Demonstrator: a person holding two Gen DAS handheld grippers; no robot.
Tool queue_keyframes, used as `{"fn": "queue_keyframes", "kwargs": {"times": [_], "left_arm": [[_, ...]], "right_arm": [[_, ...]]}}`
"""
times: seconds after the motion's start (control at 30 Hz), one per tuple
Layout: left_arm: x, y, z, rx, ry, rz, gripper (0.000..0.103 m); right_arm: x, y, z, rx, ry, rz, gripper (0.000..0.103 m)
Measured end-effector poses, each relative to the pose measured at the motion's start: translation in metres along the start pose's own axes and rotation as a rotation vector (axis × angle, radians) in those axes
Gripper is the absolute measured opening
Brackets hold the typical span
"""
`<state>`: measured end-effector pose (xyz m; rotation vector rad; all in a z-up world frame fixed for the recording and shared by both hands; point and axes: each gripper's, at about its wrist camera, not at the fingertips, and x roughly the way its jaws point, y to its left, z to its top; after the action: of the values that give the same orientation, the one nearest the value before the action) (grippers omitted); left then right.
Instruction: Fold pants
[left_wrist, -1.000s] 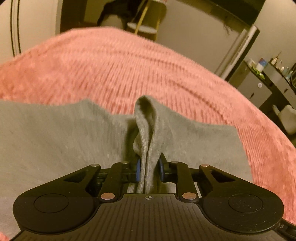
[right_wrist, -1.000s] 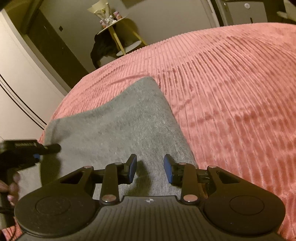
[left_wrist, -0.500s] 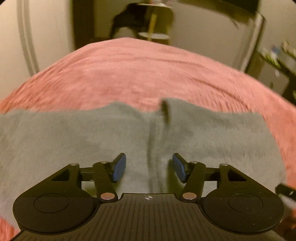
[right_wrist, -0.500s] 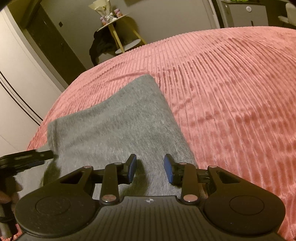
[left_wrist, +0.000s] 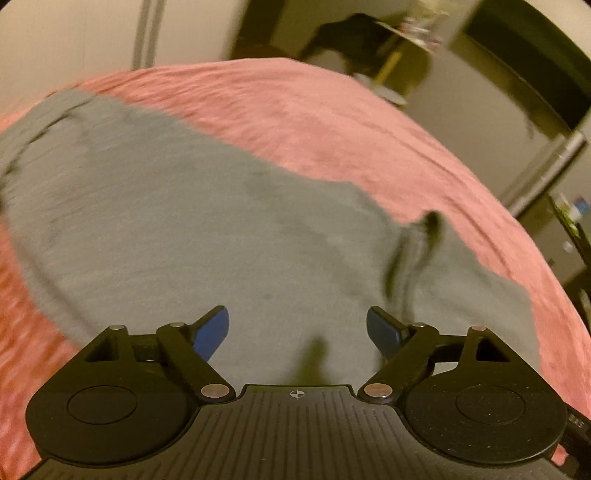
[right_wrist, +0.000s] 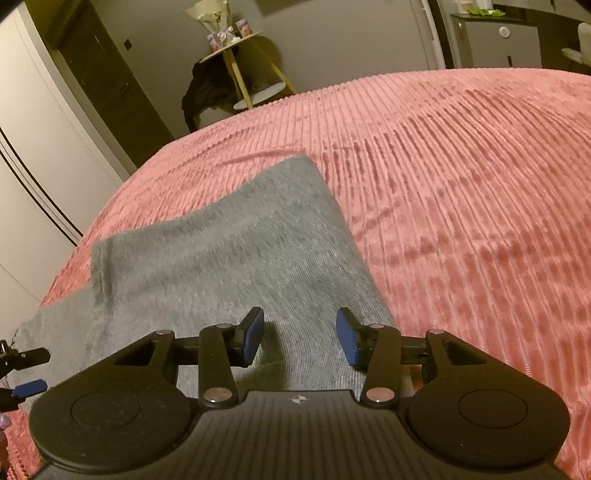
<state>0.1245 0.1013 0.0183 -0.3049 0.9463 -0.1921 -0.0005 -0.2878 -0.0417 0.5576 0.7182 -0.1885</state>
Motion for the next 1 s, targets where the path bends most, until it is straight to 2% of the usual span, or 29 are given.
{"fn": "queue_keyframes", "kwargs": {"times": [0.13,0.3,0.4,0.43,0.47,0.57,0.83,1.0], "left_arm": [[0.022,-0.040,0.014,0.038,0.024,-0.075,0.088],[0.057,-0.080,0.026,0.134,0.042,-0.014,0.085],[0.073,-0.093,0.029,0.178,0.052,0.006,0.074],[0.077,-0.097,0.029,0.185,0.058,0.006,0.067],[0.083,-0.101,0.029,0.197,0.067,0.008,0.056],[0.092,-0.112,0.027,0.259,0.087,0.018,0.041],[0.090,-0.130,0.023,0.367,0.033,0.056,0.023],[0.069,-0.127,0.028,0.348,-0.041,0.041,0.019]], "right_arm": [[-0.010,-0.002,-0.002,0.025,-0.063,0.014,0.043],[-0.008,-0.005,-0.002,0.042,-0.059,0.015,0.040],[-0.006,-0.006,-0.002,0.042,-0.055,0.030,0.040],[-0.005,-0.007,-0.002,0.051,-0.051,0.034,0.040],[-0.003,-0.009,-0.002,0.059,-0.048,0.036,0.040],[0.001,-0.012,-0.001,0.073,-0.048,0.041,0.039],[0.003,-0.016,0.000,0.103,-0.056,0.059,0.038],[0.000,-0.017,-0.001,0.118,-0.065,0.074,0.038]]}}
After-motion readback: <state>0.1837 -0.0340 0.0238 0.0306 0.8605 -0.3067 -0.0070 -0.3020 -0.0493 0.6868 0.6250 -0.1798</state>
